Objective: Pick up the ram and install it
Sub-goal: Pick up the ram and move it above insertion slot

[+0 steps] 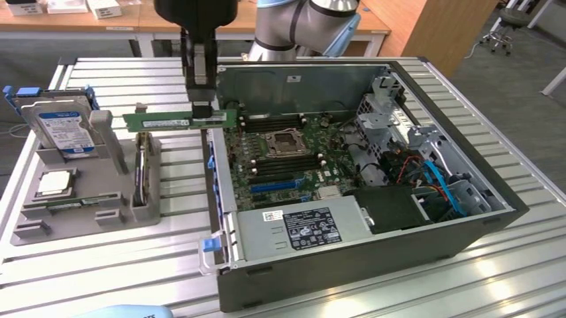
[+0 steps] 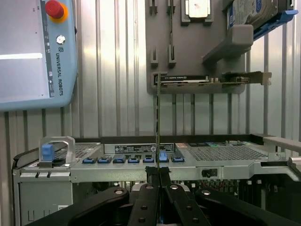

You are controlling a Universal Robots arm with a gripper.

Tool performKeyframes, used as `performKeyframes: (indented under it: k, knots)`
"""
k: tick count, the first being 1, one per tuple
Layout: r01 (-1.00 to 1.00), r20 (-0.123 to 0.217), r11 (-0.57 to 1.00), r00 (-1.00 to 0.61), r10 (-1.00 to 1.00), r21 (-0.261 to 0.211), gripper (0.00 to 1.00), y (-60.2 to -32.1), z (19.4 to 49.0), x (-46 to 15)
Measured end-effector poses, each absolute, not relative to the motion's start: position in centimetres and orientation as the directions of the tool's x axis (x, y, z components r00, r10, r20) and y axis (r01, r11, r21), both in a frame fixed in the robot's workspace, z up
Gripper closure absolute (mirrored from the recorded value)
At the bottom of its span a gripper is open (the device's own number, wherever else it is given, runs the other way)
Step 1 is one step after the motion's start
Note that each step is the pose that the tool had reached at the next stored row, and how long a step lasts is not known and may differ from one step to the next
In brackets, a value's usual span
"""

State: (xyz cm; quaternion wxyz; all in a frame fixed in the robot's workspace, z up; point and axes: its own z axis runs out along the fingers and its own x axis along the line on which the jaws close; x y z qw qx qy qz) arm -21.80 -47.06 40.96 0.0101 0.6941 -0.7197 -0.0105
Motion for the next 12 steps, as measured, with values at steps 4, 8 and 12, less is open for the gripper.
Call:
performKeyframes:
  k: [4, 8, 12]
  knots:
    - [-0.999, 0.0, 0.035, -0.035, -0.999, 0.029, 0.88, -47.1, 41.0, -20.9]
    - [-0.999, 0.0, 0.034, -0.034, -0.999, 0.029, 0.88, -47.1, 41.0, -19.8]
    - [-0.999, 0.0, 0.033, -0.033, -0.999, 0.029, 0.88, -47.1, 41.0, -18.7]
